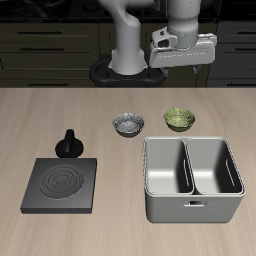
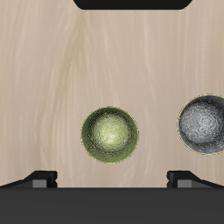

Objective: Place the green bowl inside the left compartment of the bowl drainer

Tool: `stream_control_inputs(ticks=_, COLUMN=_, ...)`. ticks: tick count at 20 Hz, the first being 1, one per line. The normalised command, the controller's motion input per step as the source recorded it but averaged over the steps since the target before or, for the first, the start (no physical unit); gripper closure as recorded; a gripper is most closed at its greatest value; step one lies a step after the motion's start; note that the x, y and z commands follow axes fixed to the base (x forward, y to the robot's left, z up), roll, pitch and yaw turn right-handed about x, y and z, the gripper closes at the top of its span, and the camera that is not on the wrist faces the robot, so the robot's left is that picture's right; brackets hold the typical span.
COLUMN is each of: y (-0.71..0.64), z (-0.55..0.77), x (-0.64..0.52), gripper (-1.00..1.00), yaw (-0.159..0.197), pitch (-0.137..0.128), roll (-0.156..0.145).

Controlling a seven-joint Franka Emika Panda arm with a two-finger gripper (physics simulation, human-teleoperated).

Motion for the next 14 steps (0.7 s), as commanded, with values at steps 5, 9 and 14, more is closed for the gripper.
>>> stream_control_inputs(ticks=5, y=0.08, z=-0.31, x=0.14, gripper=-1.00, yaw=0.031, pitch=0.039, roll=-0.057)
stream_control_inputs(ticks=9, y=0.03, z=-0.28, x=0.01, gripper=-1.00, yaw=0.016, pitch=0.020, roll=-0.048)
stream_control_inputs(ticks=14, y=-0.03, z=-0.47, x=0.00, gripper=-1.00, yaw=0.022, pitch=0.049, roll=-0.036)
